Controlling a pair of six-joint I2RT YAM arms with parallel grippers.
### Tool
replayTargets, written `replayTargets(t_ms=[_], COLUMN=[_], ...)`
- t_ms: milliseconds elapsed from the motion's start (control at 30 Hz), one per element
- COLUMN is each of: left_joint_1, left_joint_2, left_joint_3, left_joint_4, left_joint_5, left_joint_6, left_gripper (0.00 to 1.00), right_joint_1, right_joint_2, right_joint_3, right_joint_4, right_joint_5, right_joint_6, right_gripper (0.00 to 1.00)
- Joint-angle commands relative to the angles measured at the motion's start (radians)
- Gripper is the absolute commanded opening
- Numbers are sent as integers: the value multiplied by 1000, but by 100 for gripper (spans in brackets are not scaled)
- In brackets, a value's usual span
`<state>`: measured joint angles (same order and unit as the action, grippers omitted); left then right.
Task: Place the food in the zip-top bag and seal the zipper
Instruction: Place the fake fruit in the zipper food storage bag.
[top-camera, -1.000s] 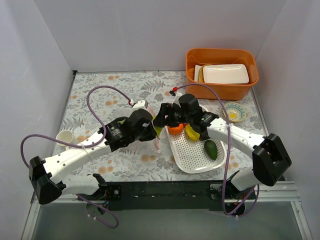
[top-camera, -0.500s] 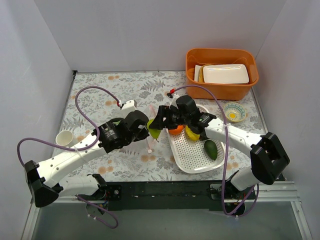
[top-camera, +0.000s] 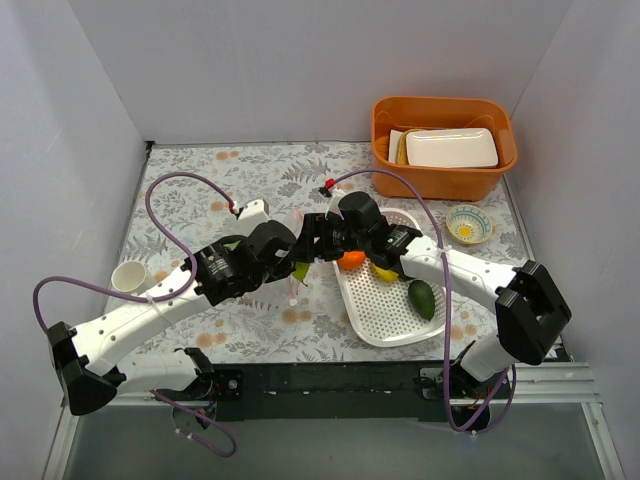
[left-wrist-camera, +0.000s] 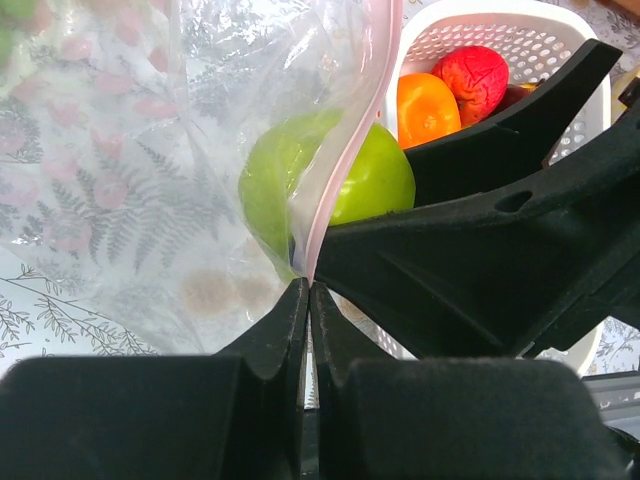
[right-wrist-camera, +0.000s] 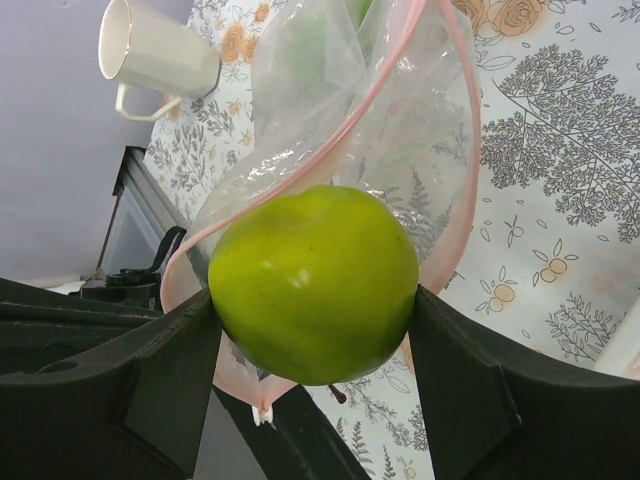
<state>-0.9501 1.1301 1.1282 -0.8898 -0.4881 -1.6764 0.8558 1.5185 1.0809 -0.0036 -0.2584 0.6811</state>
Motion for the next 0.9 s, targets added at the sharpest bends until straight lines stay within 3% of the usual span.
replayTargets(t_ms=[0,233,567,867], left_joint_1=[4,4,5,4], left_joint_2=[-44,-79,-98,-76], left_joint_3=[21,58,-10,2], left_joint_4=[23,5,-11,11], left_joint_5=[3,-4,8,14], left_joint_6=[1,12,-22,-11], left_gripper=[0,0,0,0], right_joint_1=[11,11,15,23], right_joint_2=[11,25,16,0], right_joint_3=[31,23,-1,-18], right_joint_4=[54,24,151,152], right_joint_5=[36,145,76,100], right_joint_6=[21,58,124,147], right_gripper=[46,47,51,52])
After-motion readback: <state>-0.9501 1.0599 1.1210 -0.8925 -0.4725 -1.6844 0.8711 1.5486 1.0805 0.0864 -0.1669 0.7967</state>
